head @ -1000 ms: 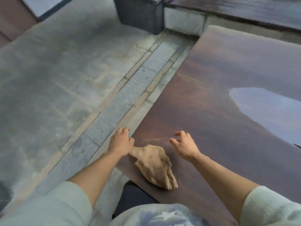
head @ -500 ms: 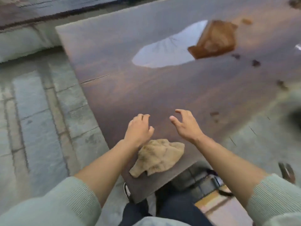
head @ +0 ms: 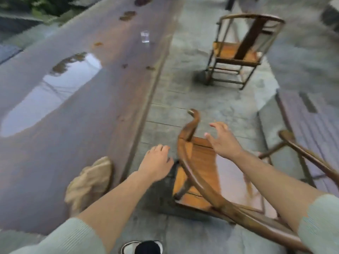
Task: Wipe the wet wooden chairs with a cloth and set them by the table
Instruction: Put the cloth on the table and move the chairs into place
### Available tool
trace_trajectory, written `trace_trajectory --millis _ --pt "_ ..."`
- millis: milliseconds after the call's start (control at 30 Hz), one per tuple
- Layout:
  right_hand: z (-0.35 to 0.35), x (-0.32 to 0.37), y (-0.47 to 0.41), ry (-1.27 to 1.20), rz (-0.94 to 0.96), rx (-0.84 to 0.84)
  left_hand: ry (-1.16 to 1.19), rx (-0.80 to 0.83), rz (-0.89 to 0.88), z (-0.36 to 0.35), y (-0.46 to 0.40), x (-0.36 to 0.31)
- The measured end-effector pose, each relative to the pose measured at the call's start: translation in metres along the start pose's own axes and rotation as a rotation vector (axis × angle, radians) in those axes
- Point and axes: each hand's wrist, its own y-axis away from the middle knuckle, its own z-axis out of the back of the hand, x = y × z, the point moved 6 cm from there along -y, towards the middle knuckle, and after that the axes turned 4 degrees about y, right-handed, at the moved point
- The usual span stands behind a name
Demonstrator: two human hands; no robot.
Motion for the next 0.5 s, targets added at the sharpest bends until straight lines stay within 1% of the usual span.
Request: trace_trajectory --millis 33,133,200,233,267,300,333,367,433,500 --pt "0.012 -0.026 0.016 -0.013 -0.036 -0.005 -0.023 0.041 -0.048 -0.016 0.0 -0.028" --pt "0.053 -0.13 0.088 0.039 -0.212 -0.082 -0.227 0.175 -0.325 -0.073 0.01 -0.138" --pt "0.071 -0.206 0.145 0.137 -0.357 -0.111 -0.237 0.259 -0.416 -0.103 0.015 -0.196" --pt "0.065 -0.226 0.162 0.201 -0.397 -0.051 -0.197 0.316 -0.382 -0.107 0.014 -0.2" --pt "0.058 -0.245 0.179 0.248 -0.425 0.065 -0.164 0.398 -0.343 -0.113 0.014 -0.205" --pt "0.051 -0.257 0.191 0.265 -0.432 0.195 -0.136 0.478 -0.3 -0.119 0.015 -0.207" --pt "0.045 -0.264 0.198 0.236 -0.408 0.295 -0.114 0.506 -0.262 -0.122 0.013 -0.205" --pt "0.041 -0.266 0.199 0.206 -0.353 0.33 -0.106 0.495 -0.249 -0.121 0.011 -0.204" --pt "0.046 -0.263 0.2 0.176 -0.268 0.31 -0.122 0.461 -0.272 -0.118 0.011 -0.198" --pt "0.057 -0.273 0.208 0.228 -0.196 0.286 -0.124 0.466 -0.301 -0.122 0.009 -0.198"
